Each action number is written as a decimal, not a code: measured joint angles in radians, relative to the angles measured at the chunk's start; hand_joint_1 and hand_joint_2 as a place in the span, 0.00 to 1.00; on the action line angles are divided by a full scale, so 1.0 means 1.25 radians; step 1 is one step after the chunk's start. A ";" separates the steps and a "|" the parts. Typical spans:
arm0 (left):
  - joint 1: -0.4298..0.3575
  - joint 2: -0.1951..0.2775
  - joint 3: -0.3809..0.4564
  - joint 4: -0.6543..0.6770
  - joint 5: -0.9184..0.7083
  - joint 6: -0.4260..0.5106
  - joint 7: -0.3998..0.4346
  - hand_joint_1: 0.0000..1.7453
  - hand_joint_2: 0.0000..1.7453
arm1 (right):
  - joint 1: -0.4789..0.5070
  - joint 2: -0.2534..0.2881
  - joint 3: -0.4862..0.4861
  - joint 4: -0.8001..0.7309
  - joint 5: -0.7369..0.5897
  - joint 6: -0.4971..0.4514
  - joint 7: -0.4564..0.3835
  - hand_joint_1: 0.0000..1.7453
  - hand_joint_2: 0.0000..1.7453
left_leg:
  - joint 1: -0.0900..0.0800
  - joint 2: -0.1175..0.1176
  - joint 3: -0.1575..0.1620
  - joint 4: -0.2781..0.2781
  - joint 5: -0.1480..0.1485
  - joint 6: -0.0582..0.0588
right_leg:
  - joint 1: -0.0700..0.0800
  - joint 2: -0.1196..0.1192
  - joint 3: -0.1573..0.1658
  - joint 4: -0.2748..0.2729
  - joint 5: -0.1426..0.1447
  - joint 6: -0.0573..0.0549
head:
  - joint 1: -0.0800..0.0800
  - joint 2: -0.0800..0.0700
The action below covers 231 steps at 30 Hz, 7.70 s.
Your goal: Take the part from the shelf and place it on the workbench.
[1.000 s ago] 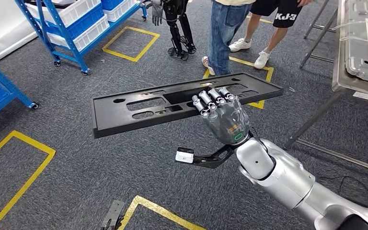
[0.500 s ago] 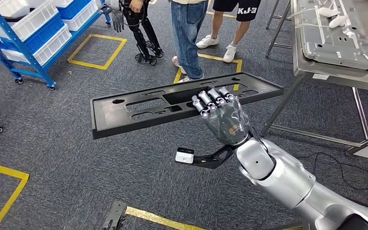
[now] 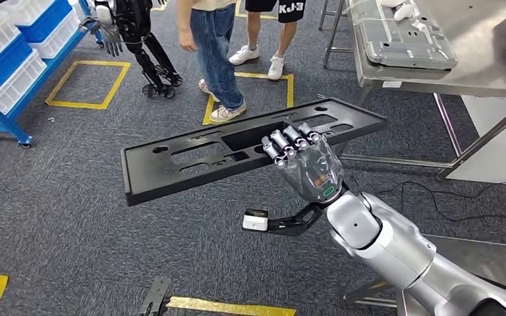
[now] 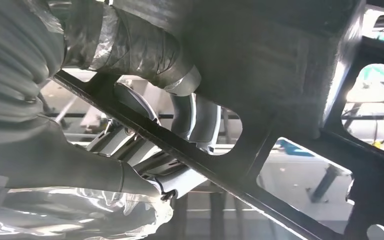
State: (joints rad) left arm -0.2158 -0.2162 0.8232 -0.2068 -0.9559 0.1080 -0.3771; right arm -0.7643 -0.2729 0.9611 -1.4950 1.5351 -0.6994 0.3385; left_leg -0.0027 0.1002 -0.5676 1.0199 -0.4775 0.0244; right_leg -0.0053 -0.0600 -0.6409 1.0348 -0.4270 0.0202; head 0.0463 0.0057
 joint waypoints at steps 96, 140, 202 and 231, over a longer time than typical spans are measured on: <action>-0.004 -0.026 -0.001 0.000 0.011 0.034 -0.029 0.00 1.00 | 0.168 0.024 -0.359 -0.091 0.000 0.000 -0.307 1.00 1.00 | 0.011 -0.029 -0.026 0.067 -0.032 -0.020 | -0.005 0.034 0.021 -0.015 -0.001 -0.023 | 0.007 0.000; -0.001 -0.019 -0.007 0.000 0.013 0.024 -0.051 0.00 1.00 | 0.175 0.049 -0.359 -0.090 0.000 0.000 -0.310 1.00 1.00 | 0.014 -0.118 -0.013 0.010 0.012 0.003 | -0.005 0.129 -0.007 0.009 0.000 -0.003 | 0.012 0.000; -0.011 -0.013 -0.028 0.000 0.020 -0.006 -0.086 0.00 0.00 | 0.122 0.074 -0.373 0.108 -0.035 0.001 -0.346 0.00 0.00 | 0.010 -0.079 -0.026 -0.003 0.036 0.009 | 0.002 0.052 0.012 0.019 -0.030 -0.008 | 0.015 0.000; -0.012 -0.018 -0.032 0.000 0.019 0.009 -0.088 0.00 0.00 | 0.132 0.078 -0.390 0.126 -0.004 0.000 -0.305 0.00 0.00 | 0.006 -0.080 -0.020 0.002 0.026 0.003 | 0.000 0.052 0.017 0.003 -0.011 -0.012 | 0.014 0.000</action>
State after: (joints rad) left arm -0.2309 -0.2384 0.7827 -0.2071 -0.9319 0.1187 -0.4865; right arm -0.5989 -0.1758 0.4733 -1.3380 1.5304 -0.6989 -0.0428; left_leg 0.0046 0.0003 -0.5923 1.0224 -0.4451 0.0283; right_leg -0.0048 0.0055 -0.6199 1.0379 -0.4405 0.0049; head 0.0641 0.0057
